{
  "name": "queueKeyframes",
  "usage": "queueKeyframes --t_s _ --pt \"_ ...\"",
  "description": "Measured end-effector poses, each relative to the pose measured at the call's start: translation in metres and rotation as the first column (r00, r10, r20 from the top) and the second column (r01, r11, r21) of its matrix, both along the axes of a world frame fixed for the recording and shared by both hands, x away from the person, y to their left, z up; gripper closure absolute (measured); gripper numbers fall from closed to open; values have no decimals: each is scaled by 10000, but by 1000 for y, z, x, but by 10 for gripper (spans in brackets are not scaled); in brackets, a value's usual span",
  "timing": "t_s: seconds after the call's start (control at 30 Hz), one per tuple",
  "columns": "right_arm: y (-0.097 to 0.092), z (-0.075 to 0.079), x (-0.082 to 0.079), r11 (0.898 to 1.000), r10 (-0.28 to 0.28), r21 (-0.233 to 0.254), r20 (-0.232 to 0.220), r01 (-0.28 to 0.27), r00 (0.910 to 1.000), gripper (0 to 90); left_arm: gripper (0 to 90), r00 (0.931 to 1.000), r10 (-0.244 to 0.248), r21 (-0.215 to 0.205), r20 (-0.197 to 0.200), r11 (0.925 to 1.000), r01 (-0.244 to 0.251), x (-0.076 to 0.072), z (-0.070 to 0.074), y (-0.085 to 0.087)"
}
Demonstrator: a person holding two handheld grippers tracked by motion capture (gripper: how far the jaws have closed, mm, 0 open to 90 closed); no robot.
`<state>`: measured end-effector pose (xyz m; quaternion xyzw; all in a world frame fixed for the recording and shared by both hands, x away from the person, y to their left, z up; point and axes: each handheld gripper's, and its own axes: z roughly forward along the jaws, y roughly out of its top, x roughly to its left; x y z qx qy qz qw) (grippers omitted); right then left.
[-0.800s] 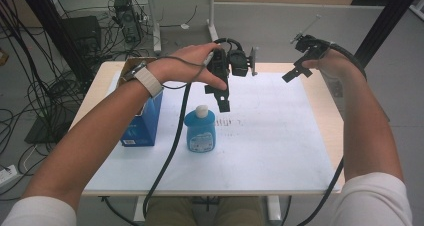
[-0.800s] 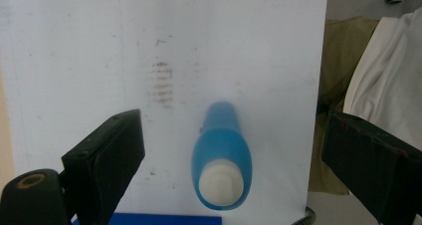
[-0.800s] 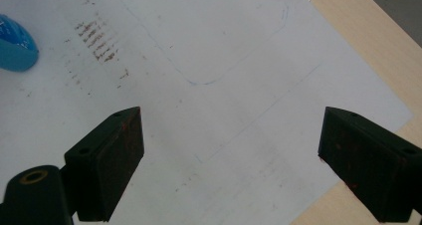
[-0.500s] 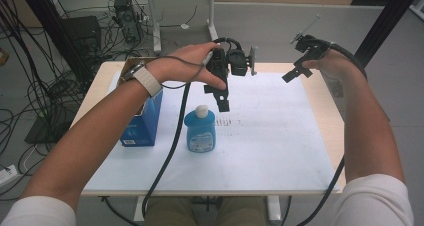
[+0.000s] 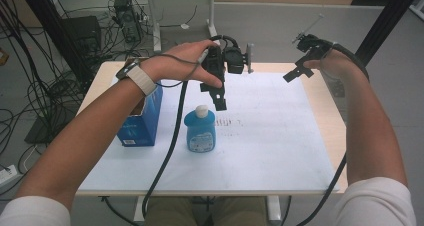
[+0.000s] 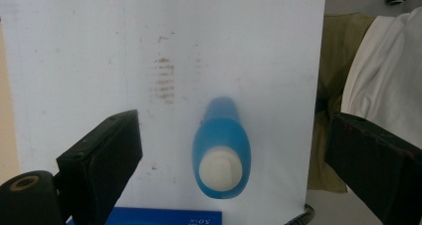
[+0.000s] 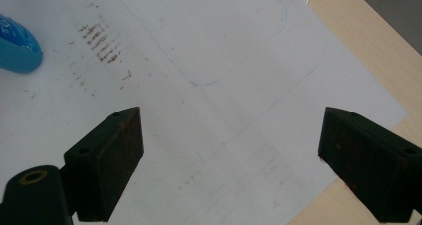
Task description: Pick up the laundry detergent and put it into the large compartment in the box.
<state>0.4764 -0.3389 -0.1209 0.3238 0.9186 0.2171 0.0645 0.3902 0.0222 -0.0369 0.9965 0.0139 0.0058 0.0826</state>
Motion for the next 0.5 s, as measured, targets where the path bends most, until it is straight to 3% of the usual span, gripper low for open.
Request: queueKeyframes --t_s 0.5 --pt "1 1 -3 10000 -19 -45 -17 19 10000 105 83 9999 92 -74 73 9999 -92 -4 6 14"
